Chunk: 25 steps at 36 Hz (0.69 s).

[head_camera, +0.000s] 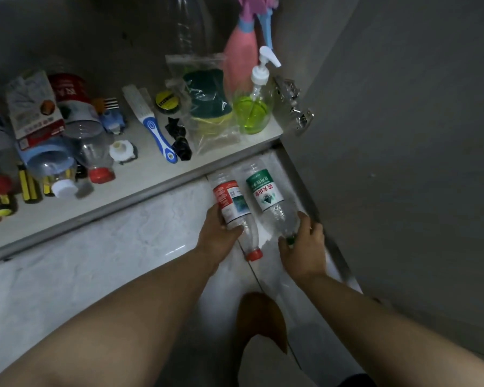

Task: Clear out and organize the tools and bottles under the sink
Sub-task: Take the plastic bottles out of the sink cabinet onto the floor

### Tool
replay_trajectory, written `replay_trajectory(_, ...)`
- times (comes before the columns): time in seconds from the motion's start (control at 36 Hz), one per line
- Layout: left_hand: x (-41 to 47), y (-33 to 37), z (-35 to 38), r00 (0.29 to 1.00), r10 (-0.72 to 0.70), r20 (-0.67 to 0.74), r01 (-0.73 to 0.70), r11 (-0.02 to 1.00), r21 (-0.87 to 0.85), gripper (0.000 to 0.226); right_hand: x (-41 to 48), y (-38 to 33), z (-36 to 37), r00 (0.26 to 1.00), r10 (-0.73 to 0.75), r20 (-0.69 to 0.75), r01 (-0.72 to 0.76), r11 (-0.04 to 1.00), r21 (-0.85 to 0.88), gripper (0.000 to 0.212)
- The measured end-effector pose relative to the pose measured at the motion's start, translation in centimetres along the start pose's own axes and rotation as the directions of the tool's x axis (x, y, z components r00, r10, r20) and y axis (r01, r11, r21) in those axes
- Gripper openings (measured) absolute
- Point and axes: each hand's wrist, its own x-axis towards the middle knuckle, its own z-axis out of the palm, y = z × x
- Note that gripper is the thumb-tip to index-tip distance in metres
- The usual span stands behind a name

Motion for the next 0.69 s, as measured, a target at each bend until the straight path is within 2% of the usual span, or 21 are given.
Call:
replay_trajectory(0.08,-0.2,0.0,0.4,1.0,0.001,-0.005,-0.001,0.999,-0.033,0.071,0.3,0.3,0.0,0.982,0.167,0.09,-0.18,0.969,0.172,0.066)
replay_trajectory(0.14,-0.3,0.1,0.7,1.0,-0.02,0.018,0.021,0.998,-0.064,0.077,0.9,0.2,0.0,0.948,0.267,0.171,-0.308,0.904,0.297,0.058)
replay_trajectory(0.25,-0.2,0.6,1.3,0.996,-0.014,0.09,0.026,0.991,-0.133,0.081,1.6,-0.1,0.1,0.877,0.371,0.307,-0.481,0.645,0.594,0.05)
replay_trajectory(0.33,0.2,1.0,1.7,0.991,0.009,0.136,0.008,0.992,-0.125,0.074,1.8,-0.4,-0.3,0.884,0.365,0.291,-0.461,0.582,0.67,0.036)
replay_trajectory(0.47,1.3,1.4,2.6,0.98,-0.023,0.2,0.044,0.994,-0.101,0.07,1.9,-0.5,-1.3,0.878,0.396,0.269,-0.443,0.457,0.772,0.053)
replay_trajectory(0.69,2.7,2.4,4.3,0.961,-0.042,0.273,0.053,0.998,-0.032,0.082,0.5,-1.1,-2.9,0.853,0.307,0.423,-0.495,0.214,0.842,0.058)
